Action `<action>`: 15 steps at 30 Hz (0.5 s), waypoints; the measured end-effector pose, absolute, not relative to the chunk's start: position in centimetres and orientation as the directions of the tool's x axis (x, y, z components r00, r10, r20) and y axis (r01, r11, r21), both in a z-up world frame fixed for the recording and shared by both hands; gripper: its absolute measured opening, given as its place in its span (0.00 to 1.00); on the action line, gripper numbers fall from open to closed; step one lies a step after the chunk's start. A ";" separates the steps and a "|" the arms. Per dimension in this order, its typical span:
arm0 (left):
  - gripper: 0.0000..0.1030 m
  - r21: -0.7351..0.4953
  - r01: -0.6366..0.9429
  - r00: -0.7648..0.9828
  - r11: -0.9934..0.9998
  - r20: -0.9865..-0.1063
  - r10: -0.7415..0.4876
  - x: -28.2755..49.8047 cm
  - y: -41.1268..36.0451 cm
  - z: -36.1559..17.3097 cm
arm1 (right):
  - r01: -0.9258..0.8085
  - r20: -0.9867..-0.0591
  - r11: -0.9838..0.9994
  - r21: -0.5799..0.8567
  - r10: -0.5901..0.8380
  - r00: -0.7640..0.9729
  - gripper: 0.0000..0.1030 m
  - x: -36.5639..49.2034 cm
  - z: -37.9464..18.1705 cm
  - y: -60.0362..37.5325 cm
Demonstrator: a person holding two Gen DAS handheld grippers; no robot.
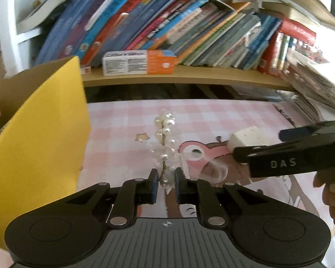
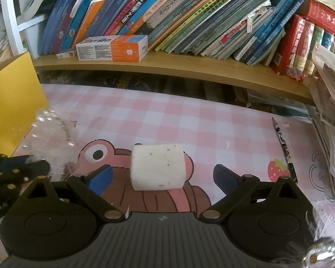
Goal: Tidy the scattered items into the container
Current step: 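Close the left tool on the pearl clip's pearls while the right tool closes on its white block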
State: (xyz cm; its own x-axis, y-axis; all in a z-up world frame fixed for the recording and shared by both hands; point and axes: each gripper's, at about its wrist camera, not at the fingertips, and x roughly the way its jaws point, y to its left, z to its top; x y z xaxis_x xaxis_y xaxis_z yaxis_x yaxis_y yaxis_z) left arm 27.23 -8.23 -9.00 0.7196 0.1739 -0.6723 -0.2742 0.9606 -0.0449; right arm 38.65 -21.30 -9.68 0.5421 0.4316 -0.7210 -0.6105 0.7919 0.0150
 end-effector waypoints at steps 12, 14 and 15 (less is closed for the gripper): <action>0.13 -0.030 -0.258 0.708 0.966 -0.686 0.168 27.3 -8.1 -9.5 | -0.626 -0.744 0.780 -0.030 0.400 0.535 0.63 39.4 -10.7 -20.1; 0.13 -0.029 -0.257 0.708 0.966 -0.686 0.168 27.2 -8.0 -9.5 | -0.635 -0.745 0.772 -0.022 0.411 0.526 0.56 39.3 -10.7 -20.0; 0.13 -0.029 -0.255 0.708 0.966 -0.686 0.167 27.2 -8.0 -9.5 | -0.639 -0.745 0.769 -0.019 0.415 0.522 0.51 39.3 -10.7 -20.0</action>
State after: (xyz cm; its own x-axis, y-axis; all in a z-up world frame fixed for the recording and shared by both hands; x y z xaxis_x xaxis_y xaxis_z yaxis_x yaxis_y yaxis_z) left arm 27.20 -8.01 -9.54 0.7083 0.1665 -0.6860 -0.2553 0.9664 -0.0290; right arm 39.30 -20.01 -10.72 0.5219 0.4151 -0.7452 -0.6387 0.7692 -0.0188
